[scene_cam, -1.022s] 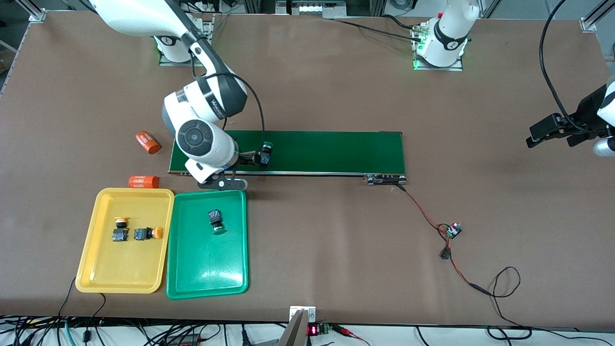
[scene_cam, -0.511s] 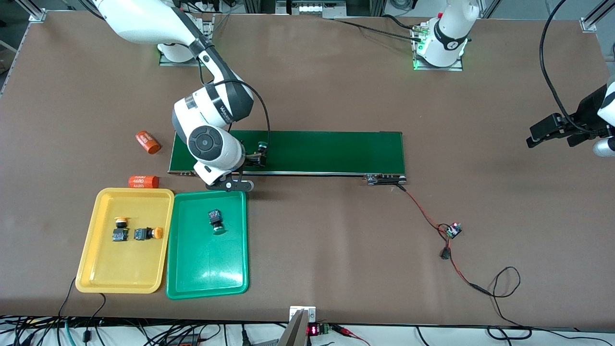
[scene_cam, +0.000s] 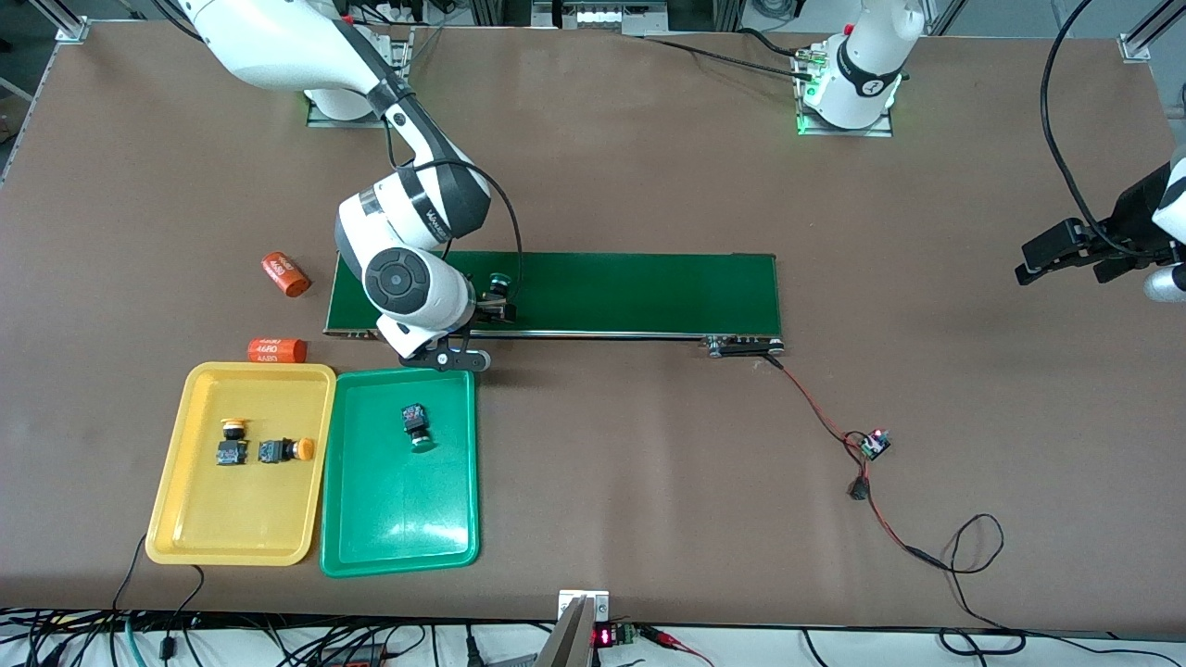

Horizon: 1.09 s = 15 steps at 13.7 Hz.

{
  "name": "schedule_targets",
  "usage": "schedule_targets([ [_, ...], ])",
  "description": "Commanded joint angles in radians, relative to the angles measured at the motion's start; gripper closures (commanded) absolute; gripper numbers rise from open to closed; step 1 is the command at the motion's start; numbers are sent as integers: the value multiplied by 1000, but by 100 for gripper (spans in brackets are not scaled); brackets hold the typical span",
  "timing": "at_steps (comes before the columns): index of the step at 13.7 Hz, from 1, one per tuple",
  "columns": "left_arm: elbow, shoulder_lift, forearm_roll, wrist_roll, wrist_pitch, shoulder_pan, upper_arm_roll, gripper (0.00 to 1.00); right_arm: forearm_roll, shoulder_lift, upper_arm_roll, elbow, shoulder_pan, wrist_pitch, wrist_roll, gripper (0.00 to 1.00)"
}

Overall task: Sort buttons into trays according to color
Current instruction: 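Grasp the green-capped button on the belt with the right gripper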

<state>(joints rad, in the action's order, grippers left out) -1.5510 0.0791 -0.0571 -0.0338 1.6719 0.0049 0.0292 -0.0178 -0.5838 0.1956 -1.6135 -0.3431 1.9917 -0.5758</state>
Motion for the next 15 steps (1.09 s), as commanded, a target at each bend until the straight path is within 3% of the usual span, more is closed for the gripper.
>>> schedule_targets([
  [1, -6, -4, -10, 12, 9, 7, -2, 0, -14, -8, 10, 1, 4, 12, -13, 0],
  [10, -6, -2, -12, 12, 9, 10, 0, 0, -50, -34, 8, -15, 15, -4, 7, 0],
  [15, -6, -2, -13, 12, 9, 10, 1, 0, -50, -18, 8, -14, 21, -118, 11, 0],
])
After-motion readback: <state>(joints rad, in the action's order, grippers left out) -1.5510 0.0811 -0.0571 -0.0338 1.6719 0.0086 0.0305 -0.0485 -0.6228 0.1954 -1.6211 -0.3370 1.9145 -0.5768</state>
